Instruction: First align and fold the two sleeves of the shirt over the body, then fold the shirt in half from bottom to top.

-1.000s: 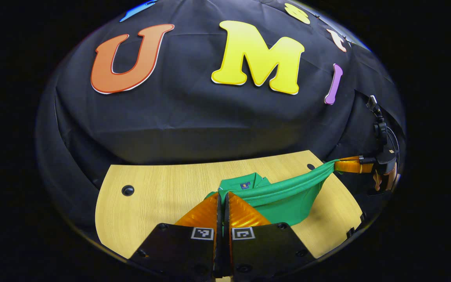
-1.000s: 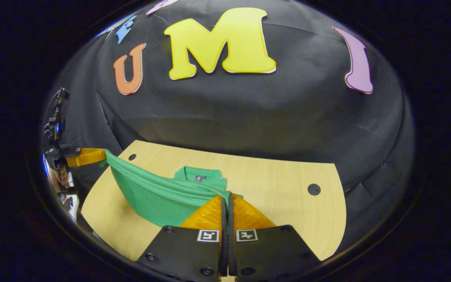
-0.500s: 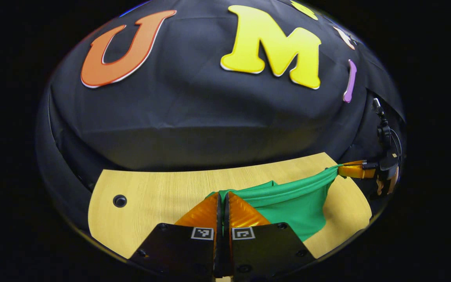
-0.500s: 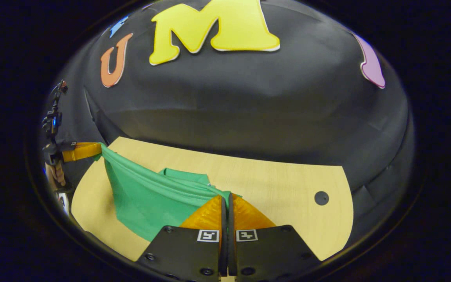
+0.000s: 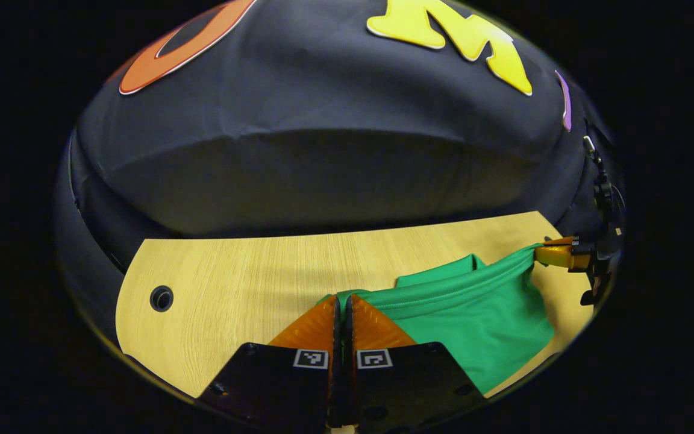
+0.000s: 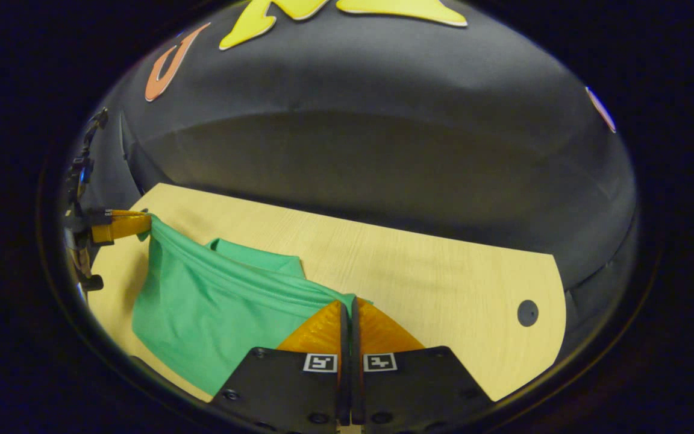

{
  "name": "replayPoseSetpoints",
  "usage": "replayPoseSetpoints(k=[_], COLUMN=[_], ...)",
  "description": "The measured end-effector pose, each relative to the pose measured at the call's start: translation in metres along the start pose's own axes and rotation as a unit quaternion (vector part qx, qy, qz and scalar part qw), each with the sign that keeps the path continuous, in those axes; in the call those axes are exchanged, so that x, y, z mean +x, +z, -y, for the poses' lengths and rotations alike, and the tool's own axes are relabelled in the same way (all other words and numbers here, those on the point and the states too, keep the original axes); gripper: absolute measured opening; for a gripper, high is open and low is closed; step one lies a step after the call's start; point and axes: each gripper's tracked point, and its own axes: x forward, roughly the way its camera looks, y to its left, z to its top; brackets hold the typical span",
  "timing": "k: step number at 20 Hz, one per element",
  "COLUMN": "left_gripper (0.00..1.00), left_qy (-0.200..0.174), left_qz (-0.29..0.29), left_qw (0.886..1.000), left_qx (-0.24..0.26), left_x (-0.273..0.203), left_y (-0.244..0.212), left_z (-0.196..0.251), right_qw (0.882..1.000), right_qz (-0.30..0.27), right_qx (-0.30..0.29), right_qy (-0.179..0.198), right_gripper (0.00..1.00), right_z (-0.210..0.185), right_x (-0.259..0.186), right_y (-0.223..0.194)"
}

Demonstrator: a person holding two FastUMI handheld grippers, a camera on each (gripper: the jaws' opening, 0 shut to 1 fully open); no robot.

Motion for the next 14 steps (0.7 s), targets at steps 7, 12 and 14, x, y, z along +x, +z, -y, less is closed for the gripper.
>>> replayPoseSetpoints(k=[7,12,14], left_gripper=[0.17,0.90,1.00], left_qy=[0.030,0.044,0.050], left_qz=[-0.012,0.002,0.020], left_qw=[0.999,0.998,0.997], left_qx=[-0.024,-0.040,-0.058], left_x=[0.012,0.000,-0.019], left_y=[-0.020,-0.012,0.001], left_z=[-0.008,-0.012,-0.013], right_qw=[1.000,0.999,0.999], right_qz=[0.005,0.022,0.035], right_qx=[-0.012,-0.001,0.007], right_qy=[-0.019,-0.026,-0.029], right_gripper=[0.07,0.41,0.57], right_z=[-0.001,-0.001,-0.003], right_x=[0.016,0.002,-0.016], right_y=[0.002,0.005,0.009])
